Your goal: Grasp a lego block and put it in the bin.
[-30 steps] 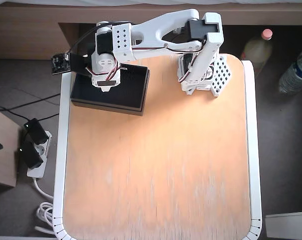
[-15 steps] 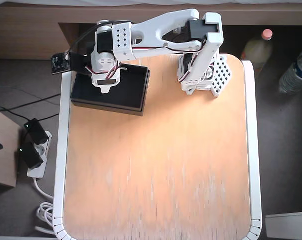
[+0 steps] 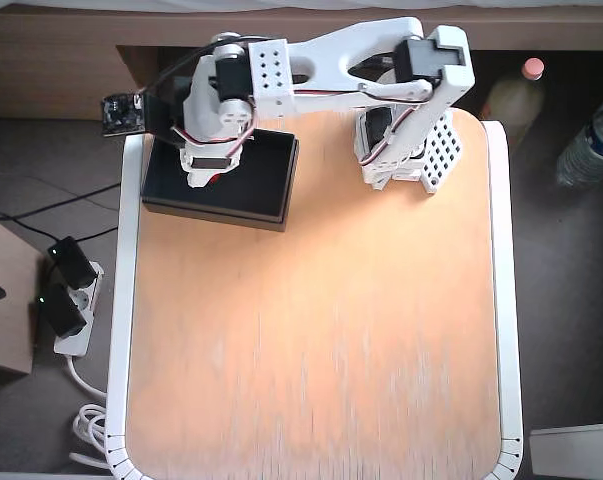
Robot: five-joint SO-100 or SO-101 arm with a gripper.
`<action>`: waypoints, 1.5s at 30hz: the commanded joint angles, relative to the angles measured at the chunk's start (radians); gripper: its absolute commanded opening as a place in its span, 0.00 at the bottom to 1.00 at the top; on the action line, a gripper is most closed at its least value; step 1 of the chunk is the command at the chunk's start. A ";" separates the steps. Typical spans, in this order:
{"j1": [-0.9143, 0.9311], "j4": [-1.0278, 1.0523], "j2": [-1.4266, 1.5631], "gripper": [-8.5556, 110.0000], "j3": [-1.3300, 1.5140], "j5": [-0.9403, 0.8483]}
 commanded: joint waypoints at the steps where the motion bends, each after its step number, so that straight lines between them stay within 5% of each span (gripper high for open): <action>1: -0.074 -0.023 0.158 0.19 -0.138 -0.034; 26: -0.946 -0.014 0.439 0.21 -0.087 -0.115; 35: -1.183 -0.018 0.621 0.20 0.152 -0.044; 45: -1.250 -0.172 0.911 0.20 0.581 0.015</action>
